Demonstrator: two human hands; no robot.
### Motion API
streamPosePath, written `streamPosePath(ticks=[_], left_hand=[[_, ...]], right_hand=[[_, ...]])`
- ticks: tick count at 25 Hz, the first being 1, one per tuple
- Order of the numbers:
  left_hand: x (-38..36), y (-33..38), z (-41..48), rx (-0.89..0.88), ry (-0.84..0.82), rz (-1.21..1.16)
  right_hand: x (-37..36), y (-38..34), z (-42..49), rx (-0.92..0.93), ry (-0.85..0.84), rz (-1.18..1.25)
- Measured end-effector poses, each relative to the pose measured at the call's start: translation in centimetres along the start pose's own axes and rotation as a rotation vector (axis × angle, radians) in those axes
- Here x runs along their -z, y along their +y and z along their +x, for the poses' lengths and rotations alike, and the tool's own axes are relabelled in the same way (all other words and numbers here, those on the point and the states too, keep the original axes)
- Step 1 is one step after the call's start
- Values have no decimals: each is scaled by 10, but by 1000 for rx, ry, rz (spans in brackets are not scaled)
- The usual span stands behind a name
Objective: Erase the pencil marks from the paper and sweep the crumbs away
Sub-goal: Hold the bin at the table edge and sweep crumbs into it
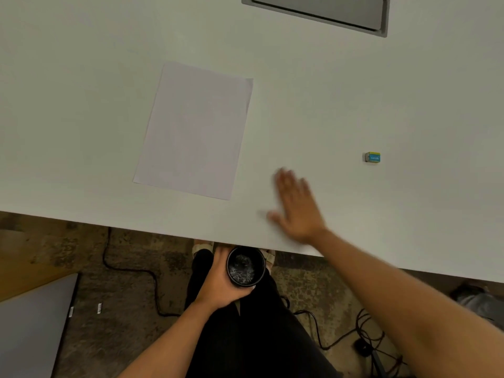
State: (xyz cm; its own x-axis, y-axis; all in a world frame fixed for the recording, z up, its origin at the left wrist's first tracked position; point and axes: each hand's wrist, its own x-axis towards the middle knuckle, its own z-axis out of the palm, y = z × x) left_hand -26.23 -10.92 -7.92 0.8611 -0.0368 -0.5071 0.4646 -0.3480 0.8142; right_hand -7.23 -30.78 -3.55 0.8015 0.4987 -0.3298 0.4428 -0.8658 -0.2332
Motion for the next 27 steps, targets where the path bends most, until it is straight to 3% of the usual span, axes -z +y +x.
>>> streamPosePath(ticks=[3,5,11,16,22,27], left_hand=[[2,-1,-5,39,-18,-36],[4,-1,-10,67,-51,-16],[39,19,-40,-109,74,-64],[90,59,-43,-226,311,-74],[177,105,18,-227,639,-118],[253,139,101,-248,768,-47]], right_hand=[[-35,-83,-68,429,-221,82],[-44,-111,-97,518,-300,167],[1,-109,-60,425,-56,423],[33,-101,12,202,139,491],[32,-115,72,92,38,286],[26,-102,75,-35,-37,245]])
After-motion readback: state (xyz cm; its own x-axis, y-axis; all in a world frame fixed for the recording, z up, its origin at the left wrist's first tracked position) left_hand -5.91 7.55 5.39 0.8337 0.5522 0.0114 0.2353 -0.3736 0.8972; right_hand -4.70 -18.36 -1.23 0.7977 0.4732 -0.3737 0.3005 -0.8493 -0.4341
